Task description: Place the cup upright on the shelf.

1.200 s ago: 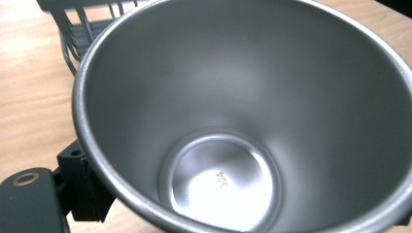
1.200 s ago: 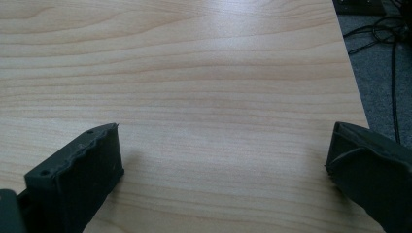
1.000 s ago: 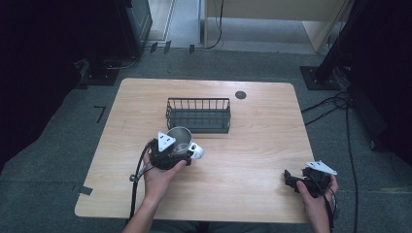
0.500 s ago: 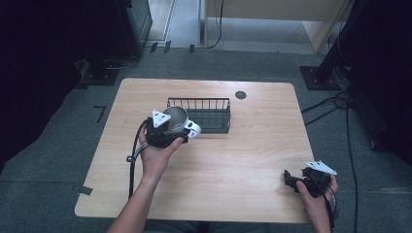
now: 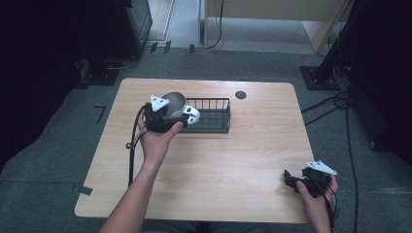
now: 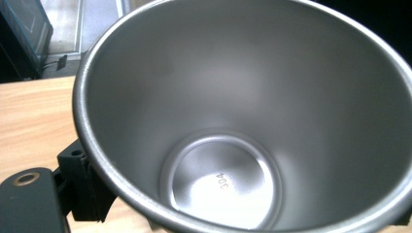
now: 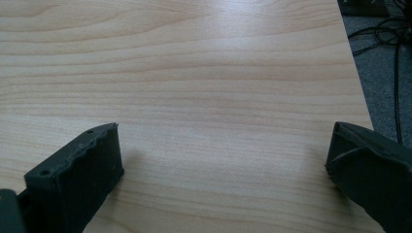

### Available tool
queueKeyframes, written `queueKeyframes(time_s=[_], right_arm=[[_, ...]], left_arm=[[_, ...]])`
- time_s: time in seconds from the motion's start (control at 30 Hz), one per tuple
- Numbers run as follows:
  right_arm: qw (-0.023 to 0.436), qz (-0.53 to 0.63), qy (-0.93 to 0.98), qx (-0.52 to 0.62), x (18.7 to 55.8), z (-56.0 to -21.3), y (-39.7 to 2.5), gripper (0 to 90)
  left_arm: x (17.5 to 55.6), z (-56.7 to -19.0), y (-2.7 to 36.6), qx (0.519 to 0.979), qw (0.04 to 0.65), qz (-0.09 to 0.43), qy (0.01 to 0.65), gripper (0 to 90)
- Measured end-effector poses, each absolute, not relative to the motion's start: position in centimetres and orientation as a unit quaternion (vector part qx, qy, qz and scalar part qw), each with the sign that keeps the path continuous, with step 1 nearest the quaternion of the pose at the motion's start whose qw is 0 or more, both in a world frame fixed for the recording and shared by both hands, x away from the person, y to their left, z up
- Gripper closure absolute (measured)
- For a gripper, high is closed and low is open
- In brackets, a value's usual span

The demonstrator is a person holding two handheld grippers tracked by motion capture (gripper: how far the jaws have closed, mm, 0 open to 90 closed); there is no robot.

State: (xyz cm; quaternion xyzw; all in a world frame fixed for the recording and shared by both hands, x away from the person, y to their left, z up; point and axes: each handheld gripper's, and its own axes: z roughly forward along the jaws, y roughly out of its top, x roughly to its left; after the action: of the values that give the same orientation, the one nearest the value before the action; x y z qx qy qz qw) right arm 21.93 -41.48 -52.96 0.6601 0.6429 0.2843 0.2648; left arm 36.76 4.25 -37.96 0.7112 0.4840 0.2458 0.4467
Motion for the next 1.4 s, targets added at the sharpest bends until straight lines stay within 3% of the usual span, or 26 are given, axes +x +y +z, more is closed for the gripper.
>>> queueKeyframes(time_s=[0.73, 1.4], right_arm=[[0.263, 0.287, 0.644, 0.658, 21.9, -52.9, -41.5, 0.0], [0.262, 0.289, 0.644, 0.659, 21.9, -52.9, -41.5, 0.0]], left_arm=[[42.0, -38.9, 1.6, 0.706, 0.419, 0.272, 0.501, 8.1], [43.6, -41.6, -0.3, 0.728, 0.368, 0.279, 0.507, 8.1]])
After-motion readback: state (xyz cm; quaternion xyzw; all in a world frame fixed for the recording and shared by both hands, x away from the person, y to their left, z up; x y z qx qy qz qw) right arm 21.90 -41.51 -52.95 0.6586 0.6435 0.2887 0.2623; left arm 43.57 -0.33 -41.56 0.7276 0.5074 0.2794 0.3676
